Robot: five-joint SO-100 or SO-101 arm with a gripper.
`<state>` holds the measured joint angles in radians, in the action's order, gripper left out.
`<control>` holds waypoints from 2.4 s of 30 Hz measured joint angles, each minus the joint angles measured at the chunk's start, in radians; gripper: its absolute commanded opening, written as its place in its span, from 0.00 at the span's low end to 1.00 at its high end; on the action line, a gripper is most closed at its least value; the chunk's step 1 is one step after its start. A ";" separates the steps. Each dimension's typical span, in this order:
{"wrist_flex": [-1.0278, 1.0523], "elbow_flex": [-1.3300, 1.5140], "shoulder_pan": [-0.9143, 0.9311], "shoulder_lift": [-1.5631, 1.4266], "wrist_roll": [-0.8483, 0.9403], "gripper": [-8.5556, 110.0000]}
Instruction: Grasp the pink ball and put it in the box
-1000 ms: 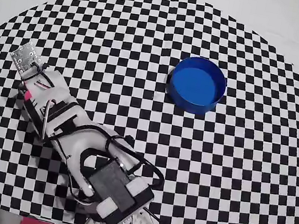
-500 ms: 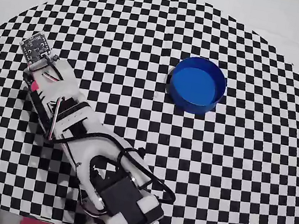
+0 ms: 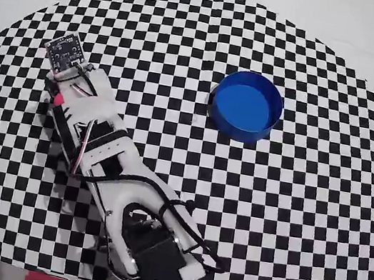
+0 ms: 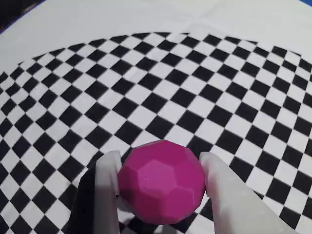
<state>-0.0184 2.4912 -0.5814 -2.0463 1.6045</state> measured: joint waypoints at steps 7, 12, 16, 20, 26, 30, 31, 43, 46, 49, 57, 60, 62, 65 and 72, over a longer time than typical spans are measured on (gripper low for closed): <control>0.000 0.014 0.080 -0.021 0.000 0.07; 0.000 0.025 0.129 -0.028 0.000 0.07; 0.000 0.025 0.166 -0.028 0.000 0.07; 0.000 0.025 0.190 -0.028 0.000 0.07; 0.000 0.026 0.255 -0.031 0.000 0.07; 0.000 0.034 0.282 -0.061 0.000 0.07; 0.000 0.034 0.296 -0.063 0.000 0.07; 0.000 0.055 0.373 -0.109 0.000 0.07; 0.000 0.061 0.396 -0.109 0.000 0.07; 0.000 0.071 0.426 -0.117 0.000 0.07; 0.000 0.106 0.479 -0.152 0.000 0.07; 0.000 0.110 0.508 -0.163 0.000 0.07; 0.000 0.110 0.520 -0.164 0.000 0.07; 0.000 0.110 0.535 -0.164 0.000 0.07; 0.000 0.110 0.586 -0.164 0.000 0.07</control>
<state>-0.0184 2.6016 0.0046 -2.2105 1.6045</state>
